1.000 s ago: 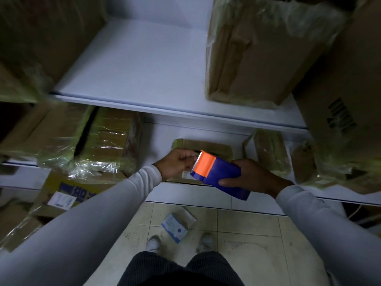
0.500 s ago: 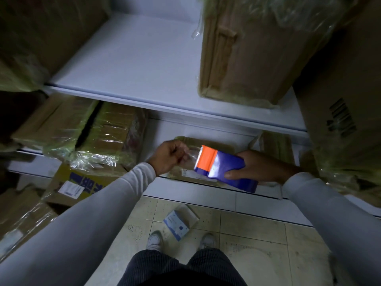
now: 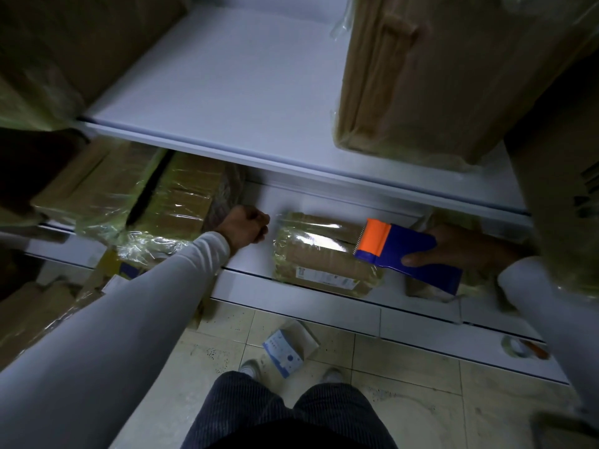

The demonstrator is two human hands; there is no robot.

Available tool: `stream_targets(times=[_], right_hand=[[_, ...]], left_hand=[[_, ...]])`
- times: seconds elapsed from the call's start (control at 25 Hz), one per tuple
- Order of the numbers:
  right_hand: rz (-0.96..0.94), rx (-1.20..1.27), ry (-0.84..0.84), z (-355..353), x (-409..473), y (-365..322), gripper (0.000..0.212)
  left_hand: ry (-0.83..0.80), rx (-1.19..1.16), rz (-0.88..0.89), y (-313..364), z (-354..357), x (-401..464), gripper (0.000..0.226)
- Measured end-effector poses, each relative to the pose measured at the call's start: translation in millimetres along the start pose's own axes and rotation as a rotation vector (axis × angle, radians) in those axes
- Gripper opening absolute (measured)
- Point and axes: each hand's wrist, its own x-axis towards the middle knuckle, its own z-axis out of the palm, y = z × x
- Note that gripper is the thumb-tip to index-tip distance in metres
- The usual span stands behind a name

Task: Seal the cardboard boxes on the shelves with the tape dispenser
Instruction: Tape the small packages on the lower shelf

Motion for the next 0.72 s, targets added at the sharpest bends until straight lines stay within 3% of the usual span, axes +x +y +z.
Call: stream_targets(times=[0.16, 0.48, 0.56, 0.68, 0.72], right_hand=[[0.02, -0.02, -0.015, -1.3, 11.9, 4.0, 0.063], [0.07, -0.087, 0.005, 11.2, 34.2, 7.9, 0.053], [0.068, -0.058, -0.013, 13.8, 33.3, 7.2, 0.043], [0.052, -0.012, -0.009, 17.5, 30.3, 5.8, 0.039], [0.045, -0.016, -0.005, 17.7, 30.4, 6.4, 0.041]], left_hand=[[-0.032, 0.067, -0.045, -5.6, 4.9, 15.7, 0.029], [-0.025, 0.185, -0.159, -38.6, 20.8, 37.7, 0.029], [0.026, 0.227, -0.155, -41.5, 26.8, 37.3, 0.011], [0.234, 0.382, -0.039, -43.3, 21.0, 32.6, 0.053], [0.292, 0.404, 0.032, -42.0, 22.7, 30.0, 0.053]])
